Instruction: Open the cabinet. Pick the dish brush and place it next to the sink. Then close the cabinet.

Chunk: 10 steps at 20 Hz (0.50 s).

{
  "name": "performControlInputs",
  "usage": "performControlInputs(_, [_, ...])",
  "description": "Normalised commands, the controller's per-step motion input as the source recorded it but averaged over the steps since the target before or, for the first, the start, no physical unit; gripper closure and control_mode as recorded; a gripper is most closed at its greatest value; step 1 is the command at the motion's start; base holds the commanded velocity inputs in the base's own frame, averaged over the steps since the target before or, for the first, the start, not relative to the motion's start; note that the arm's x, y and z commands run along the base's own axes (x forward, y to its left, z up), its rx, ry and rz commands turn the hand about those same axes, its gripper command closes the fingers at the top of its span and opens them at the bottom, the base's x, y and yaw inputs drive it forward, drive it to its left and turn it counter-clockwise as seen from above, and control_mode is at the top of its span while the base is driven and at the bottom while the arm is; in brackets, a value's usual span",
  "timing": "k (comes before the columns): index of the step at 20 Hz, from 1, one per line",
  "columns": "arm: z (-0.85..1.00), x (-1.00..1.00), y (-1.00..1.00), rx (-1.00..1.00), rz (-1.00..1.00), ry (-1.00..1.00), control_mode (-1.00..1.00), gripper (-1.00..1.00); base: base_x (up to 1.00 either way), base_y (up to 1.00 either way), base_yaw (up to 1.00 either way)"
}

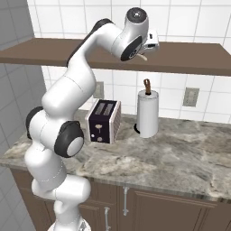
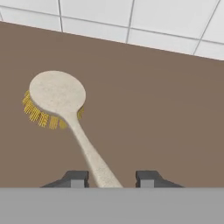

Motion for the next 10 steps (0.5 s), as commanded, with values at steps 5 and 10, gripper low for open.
performControlInputs(5, [0.0, -0.22, 0.0, 0.0, 0.0, -0.01, -1.0, 1.0, 0.0, 0.0, 0.0])
performControlInputs(10, [0.0, -0.66, 0.0, 0.0, 0.0, -0.03, -1.0, 1.0, 0.0, 0.0, 0.0])
